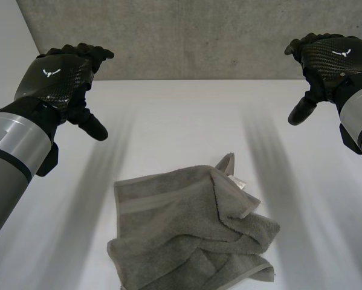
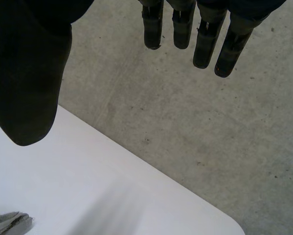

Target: Fold the towel.

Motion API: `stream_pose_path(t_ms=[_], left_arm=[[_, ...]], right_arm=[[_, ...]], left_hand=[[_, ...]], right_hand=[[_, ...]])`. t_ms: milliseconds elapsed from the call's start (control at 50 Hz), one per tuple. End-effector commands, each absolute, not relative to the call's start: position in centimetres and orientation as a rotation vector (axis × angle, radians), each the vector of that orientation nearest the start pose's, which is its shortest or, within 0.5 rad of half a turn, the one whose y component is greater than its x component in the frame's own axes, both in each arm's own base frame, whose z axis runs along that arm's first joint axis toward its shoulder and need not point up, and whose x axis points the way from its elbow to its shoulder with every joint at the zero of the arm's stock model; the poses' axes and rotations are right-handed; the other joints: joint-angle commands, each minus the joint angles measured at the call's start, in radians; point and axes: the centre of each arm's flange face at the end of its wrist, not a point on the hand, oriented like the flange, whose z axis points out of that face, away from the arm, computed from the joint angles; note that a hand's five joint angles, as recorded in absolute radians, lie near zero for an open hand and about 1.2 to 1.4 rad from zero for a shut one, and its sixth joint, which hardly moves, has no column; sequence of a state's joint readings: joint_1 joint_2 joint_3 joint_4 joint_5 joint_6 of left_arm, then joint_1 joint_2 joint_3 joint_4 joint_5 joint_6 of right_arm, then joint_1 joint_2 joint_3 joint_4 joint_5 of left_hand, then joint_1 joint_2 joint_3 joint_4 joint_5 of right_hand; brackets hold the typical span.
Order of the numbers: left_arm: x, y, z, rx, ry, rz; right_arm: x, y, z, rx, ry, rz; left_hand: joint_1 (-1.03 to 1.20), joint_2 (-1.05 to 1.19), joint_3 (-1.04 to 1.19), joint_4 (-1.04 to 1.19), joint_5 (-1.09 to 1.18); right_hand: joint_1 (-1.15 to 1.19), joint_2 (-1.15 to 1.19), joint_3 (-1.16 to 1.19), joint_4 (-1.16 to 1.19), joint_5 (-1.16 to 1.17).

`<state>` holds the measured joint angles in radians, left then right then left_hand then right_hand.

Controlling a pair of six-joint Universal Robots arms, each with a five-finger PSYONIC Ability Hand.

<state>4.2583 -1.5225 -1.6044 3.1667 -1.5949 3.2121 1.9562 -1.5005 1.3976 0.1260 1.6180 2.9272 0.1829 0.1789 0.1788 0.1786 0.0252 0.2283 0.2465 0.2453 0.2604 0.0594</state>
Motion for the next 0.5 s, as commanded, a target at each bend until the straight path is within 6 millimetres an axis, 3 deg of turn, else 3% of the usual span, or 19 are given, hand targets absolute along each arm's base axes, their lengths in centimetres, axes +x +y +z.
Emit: stream_pose_path(t_ms=[20, 40, 120, 140, 160, 200, 220, 240, 300, 500], left_arm=[[-25.0, -21.1, 32.0, 0.606, 2.262, -2.487], [-25.3, -21.1, 32.1, 0.621, 2.241, -2.517], [-27.2, -20.8, 31.4, 0.747, 2.255, -2.553], [-28.6, -20.5, 30.7, 0.863, 2.288, -2.553], [-28.6, -20.5, 30.7, 0.864, 2.288, -2.553], [-31.1, -19.5, 29.3, 1.112, 2.338, -2.528], [-31.1, -19.5, 29.3, 1.113, 2.338, -2.528], [-32.1, -19.1, 28.5, 1.225, 2.348, -2.504], [-33.9, -18.4, 26.7, 1.416, 2.35, -2.446], [-38.1, -16.1, 21.7, 1.793, 2.348, -2.286]], right_arm=[[23.8, -24.8, 33.0, -0.671, 2.105, -2.134], [23.8, -24.8, 33.0, -0.671, 2.105, -2.134], [23.3, -24.6, 31.5, -0.963, 2.179, -2.085], [22.7, -24.6, 30.7, -1.057, 2.225, -2.044], [22.7, -24.6, 30.7, -1.058, 2.225, -2.043], [22.0, -24.5, 29.8, -1.126, 2.277, -1.981], [21.6, -24.3, 29.0, -1.183, 2.309, -1.913], [21.5, -23.8, 28.1, -1.212, 2.33, -1.83], [21.0, -23.2, 26.3, -1.22, 2.367, -1.704], [17.4, -24.3, 22.3, -1.085, 2.506, -1.628]], left_hand=[[0.016, 0.02, 0.02, 0.02, -0.001], [0.019, 0.023, 0.023, 0.023, 0.002], [0.022, 0.026, 0.026, 0.026, 0.005], [0.016, 0.02, 0.02, 0.02, -0.001], [0.016, 0.02, 0.02, 0.02, -0.001], [0.019, 0.023, 0.023, 0.023, 0.002], [0.019, 0.023, 0.023, 0.023, 0.002], [0.022, 0.026, 0.026, 0.026, 0.005], [0.031, 0.035, 0.035, 0.035, 0.014], [0.066, 0.07, 0.07, 0.07, 0.049]], right_hand=[[-0.054, -0.072, -0.071, -0.086, -0.059], [-0.054, -0.072, -0.071, -0.086, -0.059], [-0.054, -0.072, -0.071, -0.086, -0.059], [-0.054, -0.072, -0.071, -0.086, -0.059], [-0.054, -0.072, -0.071, -0.086, -0.059], [-0.054, -0.072, -0.071, -0.086, -0.059], [-0.054, -0.072, -0.071, -0.086, -0.059], [-0.054, -0.072, -0.071, -0.086, -0.059], [-0.054, -0.072, -0.071, -0.086, -0.059], [-0.054, -0.072, -0.071, -0.086, -0.059]])
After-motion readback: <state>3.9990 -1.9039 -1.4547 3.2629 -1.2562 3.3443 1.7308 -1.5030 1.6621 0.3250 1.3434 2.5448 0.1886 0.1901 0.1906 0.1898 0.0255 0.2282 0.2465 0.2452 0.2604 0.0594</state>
